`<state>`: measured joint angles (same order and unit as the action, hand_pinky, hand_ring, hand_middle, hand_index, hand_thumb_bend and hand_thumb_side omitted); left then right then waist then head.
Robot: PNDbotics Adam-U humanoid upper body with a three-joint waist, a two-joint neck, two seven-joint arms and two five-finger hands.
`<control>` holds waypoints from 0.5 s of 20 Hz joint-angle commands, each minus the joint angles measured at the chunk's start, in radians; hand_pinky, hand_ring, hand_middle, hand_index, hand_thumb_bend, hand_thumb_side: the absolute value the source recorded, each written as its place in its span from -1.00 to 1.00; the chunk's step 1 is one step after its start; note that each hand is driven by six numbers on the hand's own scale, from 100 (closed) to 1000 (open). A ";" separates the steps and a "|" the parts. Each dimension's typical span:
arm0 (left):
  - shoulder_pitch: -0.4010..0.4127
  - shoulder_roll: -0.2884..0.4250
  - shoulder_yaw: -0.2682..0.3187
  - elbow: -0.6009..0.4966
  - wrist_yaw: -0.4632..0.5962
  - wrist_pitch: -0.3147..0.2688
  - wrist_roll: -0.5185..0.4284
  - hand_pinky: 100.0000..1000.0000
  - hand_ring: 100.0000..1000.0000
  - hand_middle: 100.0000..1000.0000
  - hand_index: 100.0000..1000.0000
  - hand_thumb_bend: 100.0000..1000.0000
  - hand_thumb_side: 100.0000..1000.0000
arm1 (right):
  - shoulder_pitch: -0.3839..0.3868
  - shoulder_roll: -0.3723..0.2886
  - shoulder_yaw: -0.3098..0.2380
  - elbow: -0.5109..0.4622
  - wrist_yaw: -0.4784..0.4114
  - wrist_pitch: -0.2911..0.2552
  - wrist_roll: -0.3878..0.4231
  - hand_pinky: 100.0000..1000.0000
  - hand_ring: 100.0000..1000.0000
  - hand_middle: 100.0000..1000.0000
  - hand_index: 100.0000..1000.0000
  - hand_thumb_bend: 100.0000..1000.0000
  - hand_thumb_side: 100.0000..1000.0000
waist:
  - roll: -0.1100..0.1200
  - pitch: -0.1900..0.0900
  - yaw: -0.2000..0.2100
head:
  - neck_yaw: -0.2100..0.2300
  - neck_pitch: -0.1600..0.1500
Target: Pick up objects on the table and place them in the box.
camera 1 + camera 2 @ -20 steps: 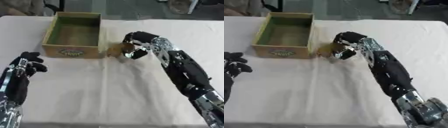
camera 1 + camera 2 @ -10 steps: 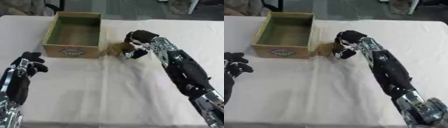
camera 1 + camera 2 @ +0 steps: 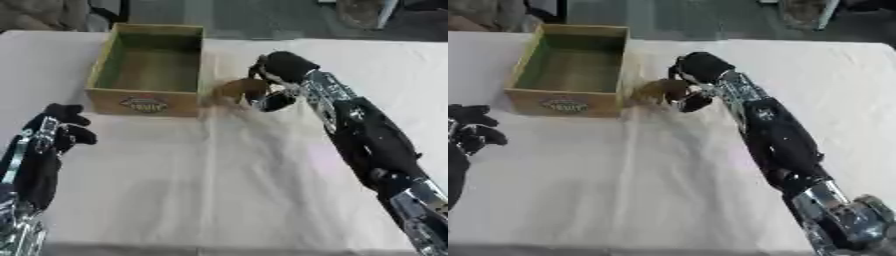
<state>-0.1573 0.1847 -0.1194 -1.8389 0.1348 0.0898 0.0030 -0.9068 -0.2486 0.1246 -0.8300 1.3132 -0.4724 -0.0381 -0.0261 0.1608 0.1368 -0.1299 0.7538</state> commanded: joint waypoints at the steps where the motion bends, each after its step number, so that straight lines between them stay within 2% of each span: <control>1: -0.006 0.009 -0.002 -0.015 0.002 -0.002 -0.002 0.06 -0.08 -0.03 0.35 -1.00 0.40 | -0.034 -0.018 -0.012 -0.033 -0.027 0.009 -0.043 0.12 -0.11 -0.73 -0.58 -1.00 -0.34 | 0.003 -0.016 -0.001 | 0.003 0.000; 10: -0.005 0.011 -0.003 -0.016 0.005 -0.001 -0.004 0.06 -0.08 -0.03 0.35 -1.00 0.39 | -0.091 -0.016 -0.021 -0.077 -0.132 0.031 -0.054 0.06 -0.14 -0.77 -0.61 -1.00 -0.48 | 0.005 -0.025 0.000 | 0.006 0.002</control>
<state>-0.1573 0.1847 -0.1195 -1.8389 0.1361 0.0898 0.0024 -0.9671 -0.2491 0.1141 -0.8759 1.2030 -0.4468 -0.0890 -0.0256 0.1542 0.1365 -0.1253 0.7538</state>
